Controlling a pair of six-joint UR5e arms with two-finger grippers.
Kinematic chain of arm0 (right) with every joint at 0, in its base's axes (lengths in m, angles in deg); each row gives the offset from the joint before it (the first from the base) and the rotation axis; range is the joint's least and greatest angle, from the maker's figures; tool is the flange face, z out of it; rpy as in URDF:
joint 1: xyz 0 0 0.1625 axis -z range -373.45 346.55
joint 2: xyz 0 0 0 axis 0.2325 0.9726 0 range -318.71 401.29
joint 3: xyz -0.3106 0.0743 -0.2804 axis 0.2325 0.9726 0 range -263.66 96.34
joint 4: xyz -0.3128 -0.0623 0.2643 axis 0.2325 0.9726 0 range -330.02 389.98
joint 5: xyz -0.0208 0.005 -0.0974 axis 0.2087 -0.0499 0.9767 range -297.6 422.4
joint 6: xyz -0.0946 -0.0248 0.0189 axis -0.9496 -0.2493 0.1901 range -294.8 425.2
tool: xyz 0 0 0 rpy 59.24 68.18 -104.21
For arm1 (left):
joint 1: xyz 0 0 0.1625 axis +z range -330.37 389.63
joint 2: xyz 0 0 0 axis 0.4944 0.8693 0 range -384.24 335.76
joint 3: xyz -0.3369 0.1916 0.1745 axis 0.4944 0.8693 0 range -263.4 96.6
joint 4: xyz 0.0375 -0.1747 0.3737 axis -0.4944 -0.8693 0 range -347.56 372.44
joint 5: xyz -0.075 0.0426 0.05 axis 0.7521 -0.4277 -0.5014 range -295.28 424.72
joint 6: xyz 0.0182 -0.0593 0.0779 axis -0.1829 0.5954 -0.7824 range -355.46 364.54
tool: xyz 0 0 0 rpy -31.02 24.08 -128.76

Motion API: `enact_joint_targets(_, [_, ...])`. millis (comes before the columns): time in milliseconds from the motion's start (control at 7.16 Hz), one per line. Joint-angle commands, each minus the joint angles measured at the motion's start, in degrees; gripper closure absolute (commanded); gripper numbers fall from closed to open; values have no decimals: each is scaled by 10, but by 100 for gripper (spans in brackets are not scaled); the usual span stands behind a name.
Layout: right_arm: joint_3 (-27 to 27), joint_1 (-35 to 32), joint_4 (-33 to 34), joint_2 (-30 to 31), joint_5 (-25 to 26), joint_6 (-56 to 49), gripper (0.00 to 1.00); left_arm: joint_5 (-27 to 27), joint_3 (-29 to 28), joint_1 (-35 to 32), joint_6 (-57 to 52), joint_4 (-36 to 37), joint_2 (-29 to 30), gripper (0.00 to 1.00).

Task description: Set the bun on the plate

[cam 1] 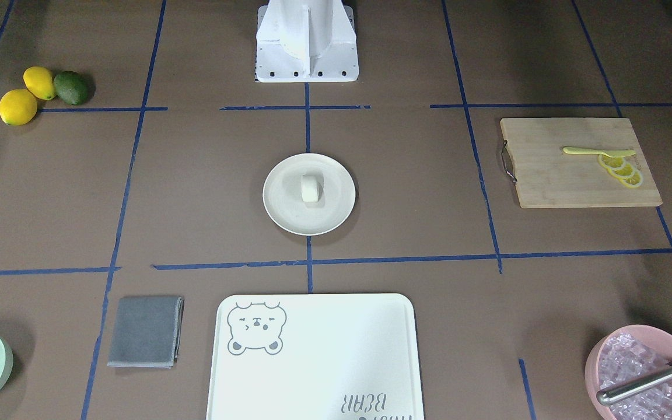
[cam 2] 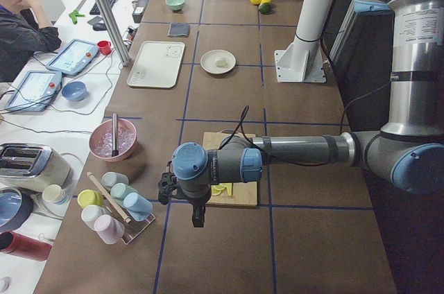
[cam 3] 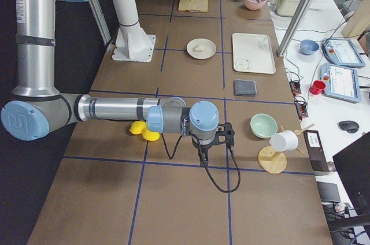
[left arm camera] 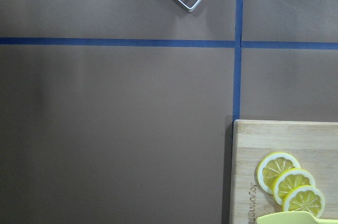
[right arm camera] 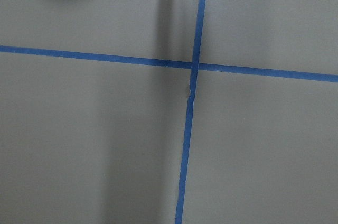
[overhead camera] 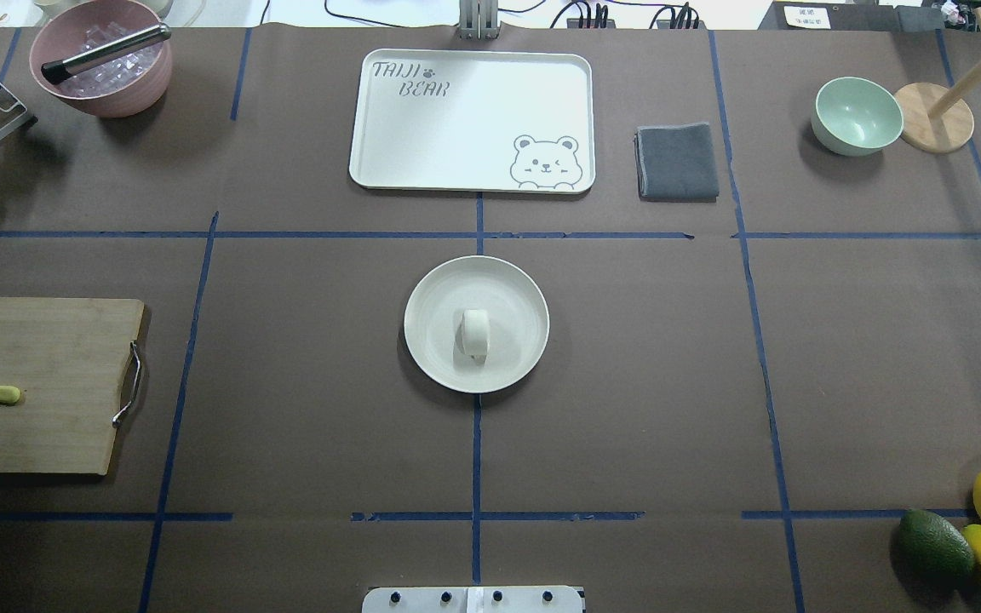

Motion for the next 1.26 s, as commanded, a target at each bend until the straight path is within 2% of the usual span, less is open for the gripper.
enact_joint_targets(0, [0, -1, 0, 0, 0, 0, 0, 2, -1, 0, 0, -2, 0, 0])
enact_joint_targets(1118, [-1, -1, -1, -2, 2, -2, 0, 1, 1, 0, -3, -2, 1, 0])
